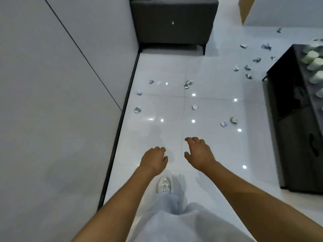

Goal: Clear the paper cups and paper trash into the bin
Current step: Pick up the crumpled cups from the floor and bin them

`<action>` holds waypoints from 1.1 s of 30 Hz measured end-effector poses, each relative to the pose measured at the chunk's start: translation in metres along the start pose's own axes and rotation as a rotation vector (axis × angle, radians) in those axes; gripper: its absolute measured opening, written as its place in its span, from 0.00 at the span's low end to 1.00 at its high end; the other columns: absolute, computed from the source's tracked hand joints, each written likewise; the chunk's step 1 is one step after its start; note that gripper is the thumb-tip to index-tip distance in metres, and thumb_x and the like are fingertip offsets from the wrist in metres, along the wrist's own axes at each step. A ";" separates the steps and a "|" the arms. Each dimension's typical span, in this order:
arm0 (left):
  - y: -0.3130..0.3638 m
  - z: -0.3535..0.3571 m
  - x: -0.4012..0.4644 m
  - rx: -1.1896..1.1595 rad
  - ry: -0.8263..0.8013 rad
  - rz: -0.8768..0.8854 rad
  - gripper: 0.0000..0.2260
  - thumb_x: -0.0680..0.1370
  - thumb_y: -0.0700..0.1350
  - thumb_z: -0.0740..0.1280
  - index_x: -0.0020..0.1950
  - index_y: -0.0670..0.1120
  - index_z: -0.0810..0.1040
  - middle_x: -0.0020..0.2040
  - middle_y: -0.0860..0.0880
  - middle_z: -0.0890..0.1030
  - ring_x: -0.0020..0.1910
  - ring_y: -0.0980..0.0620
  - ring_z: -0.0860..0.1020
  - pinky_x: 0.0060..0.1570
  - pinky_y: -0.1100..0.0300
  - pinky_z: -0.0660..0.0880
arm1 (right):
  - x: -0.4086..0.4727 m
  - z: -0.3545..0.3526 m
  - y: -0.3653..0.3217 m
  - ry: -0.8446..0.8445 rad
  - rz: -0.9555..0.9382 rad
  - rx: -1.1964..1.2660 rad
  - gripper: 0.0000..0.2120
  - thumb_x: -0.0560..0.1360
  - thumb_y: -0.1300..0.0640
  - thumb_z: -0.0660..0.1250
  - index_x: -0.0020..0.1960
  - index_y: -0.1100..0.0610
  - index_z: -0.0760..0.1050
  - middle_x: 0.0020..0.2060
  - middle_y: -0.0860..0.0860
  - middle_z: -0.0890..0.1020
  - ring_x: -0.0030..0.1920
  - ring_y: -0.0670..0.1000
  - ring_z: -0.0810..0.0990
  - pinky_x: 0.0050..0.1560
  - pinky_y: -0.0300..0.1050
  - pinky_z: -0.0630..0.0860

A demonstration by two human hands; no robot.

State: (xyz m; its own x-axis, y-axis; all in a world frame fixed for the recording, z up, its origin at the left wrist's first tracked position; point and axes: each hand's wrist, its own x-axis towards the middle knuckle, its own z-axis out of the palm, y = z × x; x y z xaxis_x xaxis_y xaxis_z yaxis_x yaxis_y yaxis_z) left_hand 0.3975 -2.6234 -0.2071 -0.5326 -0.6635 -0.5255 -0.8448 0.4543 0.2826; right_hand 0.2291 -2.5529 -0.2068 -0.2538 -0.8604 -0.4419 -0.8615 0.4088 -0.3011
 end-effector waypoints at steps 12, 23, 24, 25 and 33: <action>0.086 -0.072 0.184 0.173 -0.179 0.260 0.18 0.82 0.50 0.55 0.70 0.44 0.68 0.63 0.44 0.74 0.61 0.44 0.72 0.57 0.55 0.69 | 0.103 -0.065 0.105 0.029 0.310 0.179 0.26 0.77 0.52 0.62 0.73 0.54 0.60 0.68 0.54 0.69 0.65 0.56 0.68 0.63 0.48 0.69; 0.253 -0.112 0.362 0.172 -0.307 0.277 0.19 0.82 0.50 0.55 0.70 0.45 0.67 0.62 0.44 0.74 0.62 0.44 0.72 0.60 0.52 0.71 | 0.213 -0.169 0.274 0.023 0.461 0.223 0.26 0.77 0.52 0.62 0.73 0.54 0.60 0.70 0.54 0.67 0.64 0.57 0.68 0.62 0.49 0.68; 0.265 -0.117 0.377 0.172 -0.308 0.285 0.19 0.82 0.50 0.55 0.70 0.45 0.67 0.62 0.44 0.74 0.61 0.44 0.73 0.59 0.52 0.71 | 0.222 -0.177 0.287 0.020 0.477 0.227 0.26 0.77 0.52 0.62 0.73 0.54 0.60 0.70 0.54 0.66 0.64 0.57 0.68 0.62 0.49 0.68; 0.275 -0.122 0.391 0.169 -0.309 0.293 0.19 0.82 0.50 0.55 0.70 0.45 0.67 0.62 0.44 0.74 0.61 0.44 0.73 0.59 0.53 0.71 | 0.230 -0.184 0.298 0.015 0.495 0.235 0.26 0.77 0.51 0.62 0.73 0.54 0.60 0.70 0.54 0.66 0.64 0.57 0.68 0.62 0.49 0.68; 0.304 -0.139 0.497 0.174 -0.342 0.360 0.17 0.82 0.51 0.56 0.68 0.46 0.69 0.61 0.44 0.75 0.60 0.46 0.73 0.56 0.57 0.70 | 0.299 -0.198 0.353 -0.015 0.655 0.356 0.27 0.76 0.49 0.64 0.72 0.54 0.61 0.66 0.55 0.70 0.63 0.58 0.70 0.60 0.49 0.69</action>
State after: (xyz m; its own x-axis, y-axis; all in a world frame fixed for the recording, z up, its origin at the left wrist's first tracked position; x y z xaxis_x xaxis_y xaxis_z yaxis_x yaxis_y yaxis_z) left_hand -0.1316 -2.8977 -0.2705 -0.7159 -0.2280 -0.6599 -0.5749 0.7289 0.3718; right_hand -0.2384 -2.7263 -0.2776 -0.6579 -0.4038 -0.6357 -0.3411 0.9123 -0.2264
